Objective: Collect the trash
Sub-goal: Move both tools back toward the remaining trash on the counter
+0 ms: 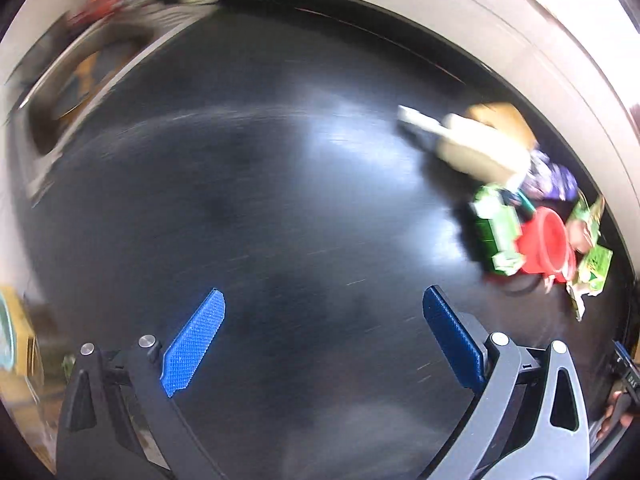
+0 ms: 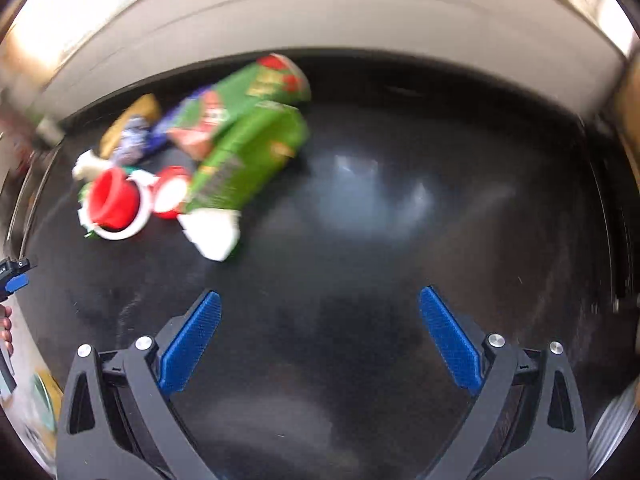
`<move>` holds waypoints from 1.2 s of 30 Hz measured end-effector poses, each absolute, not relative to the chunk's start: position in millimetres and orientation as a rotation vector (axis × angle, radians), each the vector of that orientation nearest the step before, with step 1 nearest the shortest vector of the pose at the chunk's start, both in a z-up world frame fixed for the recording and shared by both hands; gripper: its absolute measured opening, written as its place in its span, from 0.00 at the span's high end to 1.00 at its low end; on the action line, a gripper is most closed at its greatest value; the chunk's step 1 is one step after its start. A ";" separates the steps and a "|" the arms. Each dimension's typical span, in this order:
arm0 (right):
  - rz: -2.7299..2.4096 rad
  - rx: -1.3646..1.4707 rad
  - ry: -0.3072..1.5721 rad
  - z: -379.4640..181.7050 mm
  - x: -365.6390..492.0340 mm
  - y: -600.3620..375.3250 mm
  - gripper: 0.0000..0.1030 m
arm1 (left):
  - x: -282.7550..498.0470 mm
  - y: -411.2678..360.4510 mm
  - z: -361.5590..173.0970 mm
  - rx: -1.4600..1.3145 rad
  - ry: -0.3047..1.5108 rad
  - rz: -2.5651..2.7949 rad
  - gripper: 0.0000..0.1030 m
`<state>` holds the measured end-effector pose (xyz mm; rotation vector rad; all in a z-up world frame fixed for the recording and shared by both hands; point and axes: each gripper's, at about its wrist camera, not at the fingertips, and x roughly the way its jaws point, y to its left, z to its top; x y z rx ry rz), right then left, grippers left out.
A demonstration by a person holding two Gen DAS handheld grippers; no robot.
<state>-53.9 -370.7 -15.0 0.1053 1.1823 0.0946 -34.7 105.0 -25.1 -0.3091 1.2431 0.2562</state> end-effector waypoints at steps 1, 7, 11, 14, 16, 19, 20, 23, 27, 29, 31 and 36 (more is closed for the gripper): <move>0.075 0.124 1.192 -19.5 -52.7 -377.8 0.07 | -27.1 94.2 -28.1 -0.285 1.252 0.244 0.06; 0.024 0.209 1.213 -23.4 -33.3 -382.4 0.07 | 14.0 52.5 -48.5 -0.212 1.311 0.200 0.06; 0.046 0.311 1.211 -20.7 -4.0 -370.2 0.07 | 30.5 42.5 -55.4 -0.175 1.327 0.202 0.06; 0.049 0.359 1.201 -16.5 15.1 -358.8 0.07 | 42.9 39.2 -59.4 -0.179 1.333 0.208 0.06; 0.030 0.351 1.203 -17.1 28.5 -345.9 0.07 | 48.9 37.2 -60.2 -0.160 1.343 0.208 0.06; 0.006 0.346 1.216 -21.7 43.4 -335.8 0.07 | 55.7 33.2 -61.6 -0.121 1.348 0.223 0.06; -0.001 0.353 1.223 -24.1 47.5 -332.5 0.07 | 56.6 33.7 -61.0 -0.126 1.344 0.225 0.06; -0.041 0.353 1.245 -36.0 58.3 -323.1 0.07 | 59.8 36.2 -62.3 -0.147 1.352 0.222 0.06; -0.071 0.337 1.288 -49.0 62.5 -316.7 0.07 | 68.3 47.8 -58.8 -0.183 1.337 0.206 0.07; -0.068 0.336 1.289 -51.8 61.6 -315.7 0.06 | 68.8 49.8 -46.1 -0.220 1.307 0.191 0.06; -0.065 0.325 1.280 -51.6 60.2 -314.0 0.06 | 67.3 48.3 -35.0 -0.245 1.281 0.175 0.06; -0.064 0.301 1.257 -51.8 54.1 -313.5 0.06 | 74.5 36.6 -43.6 -0.170 1.304 0.176 0.06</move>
